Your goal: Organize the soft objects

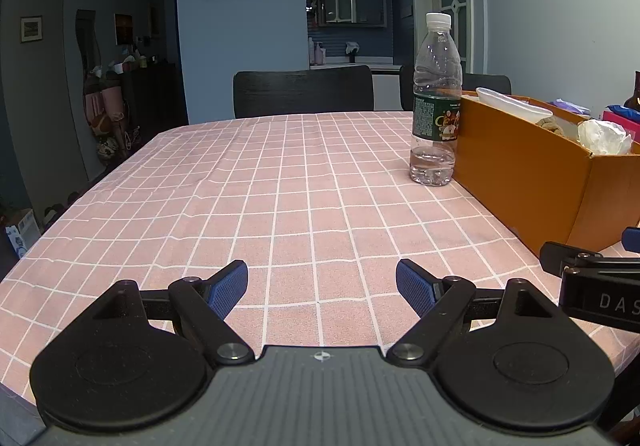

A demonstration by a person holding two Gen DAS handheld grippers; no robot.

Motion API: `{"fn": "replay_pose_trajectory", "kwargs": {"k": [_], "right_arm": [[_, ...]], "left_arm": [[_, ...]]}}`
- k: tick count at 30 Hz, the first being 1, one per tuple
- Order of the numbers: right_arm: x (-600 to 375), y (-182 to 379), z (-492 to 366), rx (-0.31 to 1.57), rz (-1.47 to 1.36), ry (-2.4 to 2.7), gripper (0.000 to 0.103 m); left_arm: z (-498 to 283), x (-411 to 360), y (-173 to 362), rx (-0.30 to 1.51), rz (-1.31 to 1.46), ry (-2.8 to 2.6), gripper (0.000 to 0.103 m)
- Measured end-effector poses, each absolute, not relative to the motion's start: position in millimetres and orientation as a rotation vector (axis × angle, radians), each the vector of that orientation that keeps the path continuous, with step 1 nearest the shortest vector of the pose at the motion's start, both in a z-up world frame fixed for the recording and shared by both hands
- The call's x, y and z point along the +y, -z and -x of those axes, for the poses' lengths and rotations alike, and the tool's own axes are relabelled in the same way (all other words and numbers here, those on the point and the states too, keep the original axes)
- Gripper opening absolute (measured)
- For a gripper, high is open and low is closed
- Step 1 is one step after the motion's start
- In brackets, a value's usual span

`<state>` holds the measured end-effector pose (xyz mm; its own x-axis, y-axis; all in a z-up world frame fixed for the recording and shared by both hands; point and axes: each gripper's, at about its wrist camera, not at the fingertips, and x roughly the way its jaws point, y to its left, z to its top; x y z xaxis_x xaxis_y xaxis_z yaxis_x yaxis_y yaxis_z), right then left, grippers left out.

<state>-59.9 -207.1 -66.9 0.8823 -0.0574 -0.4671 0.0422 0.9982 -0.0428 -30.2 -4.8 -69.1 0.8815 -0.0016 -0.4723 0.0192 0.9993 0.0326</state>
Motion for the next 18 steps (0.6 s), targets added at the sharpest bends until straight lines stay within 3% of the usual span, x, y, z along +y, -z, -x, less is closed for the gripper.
{"fn": "replay_pose_trajectory", "kwargs": {"k": [18], "right_arm": [[-205.4,67.7,57.6,0.487,0.035,0.042,0.091]], "left_arm": [[30.5,-2.7,66.7,0.484,-0.043,0.001,0.098]]}}
